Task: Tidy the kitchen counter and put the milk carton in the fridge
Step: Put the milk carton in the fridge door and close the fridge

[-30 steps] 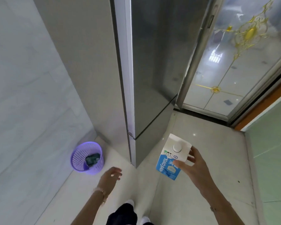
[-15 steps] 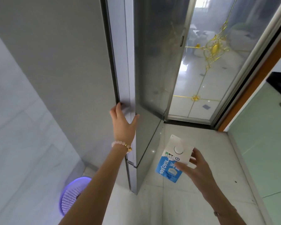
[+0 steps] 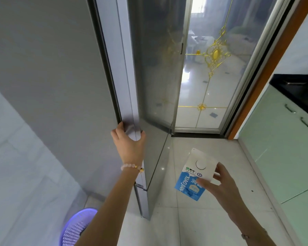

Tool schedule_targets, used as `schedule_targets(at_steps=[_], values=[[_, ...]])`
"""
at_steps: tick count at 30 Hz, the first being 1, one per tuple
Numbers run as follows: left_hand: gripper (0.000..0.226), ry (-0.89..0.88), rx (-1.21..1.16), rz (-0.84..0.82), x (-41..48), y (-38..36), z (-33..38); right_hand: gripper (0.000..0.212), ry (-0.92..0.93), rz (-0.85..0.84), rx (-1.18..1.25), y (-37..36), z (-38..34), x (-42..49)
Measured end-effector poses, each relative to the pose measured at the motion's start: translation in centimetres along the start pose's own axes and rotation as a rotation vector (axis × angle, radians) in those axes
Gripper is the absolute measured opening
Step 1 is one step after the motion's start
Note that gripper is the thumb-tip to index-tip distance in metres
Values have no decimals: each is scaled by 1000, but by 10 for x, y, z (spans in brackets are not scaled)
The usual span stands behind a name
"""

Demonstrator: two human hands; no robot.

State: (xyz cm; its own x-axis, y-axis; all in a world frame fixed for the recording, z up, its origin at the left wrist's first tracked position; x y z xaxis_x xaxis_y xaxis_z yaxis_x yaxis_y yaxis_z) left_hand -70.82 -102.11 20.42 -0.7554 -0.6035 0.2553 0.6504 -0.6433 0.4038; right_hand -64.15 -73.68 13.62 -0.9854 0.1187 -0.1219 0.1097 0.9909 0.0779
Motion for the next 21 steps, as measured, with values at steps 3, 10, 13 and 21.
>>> schedule_targets(at_steps=[3,10,13,21], values=[[60,-5,-2,11,-1,0,1,53,1,-3,20,7,-6,4],[57,3,48,13,-11,-3,10,50,25,-33,30,32,-14,25],[61,-31,71,28,-40,-20,28,50,42,-70,23,46,-19,37],[66,-50,117,114,-117,-82,81,52,57,-63,35,114,-21,60]])
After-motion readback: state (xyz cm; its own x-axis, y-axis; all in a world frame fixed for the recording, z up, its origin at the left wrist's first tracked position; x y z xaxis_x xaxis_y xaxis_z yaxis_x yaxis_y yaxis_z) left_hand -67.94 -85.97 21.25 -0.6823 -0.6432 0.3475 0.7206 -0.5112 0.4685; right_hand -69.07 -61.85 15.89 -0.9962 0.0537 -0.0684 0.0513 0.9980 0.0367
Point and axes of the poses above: each hand's wrist, its own x-axis towards the middle knuckle, its own y-axis out of the back of the hand, z = x × y, the point moved 7 cm from there along x, towards the middle knuckle, and after that the axes turned 9 degrees about x, right-handed, at the moved point
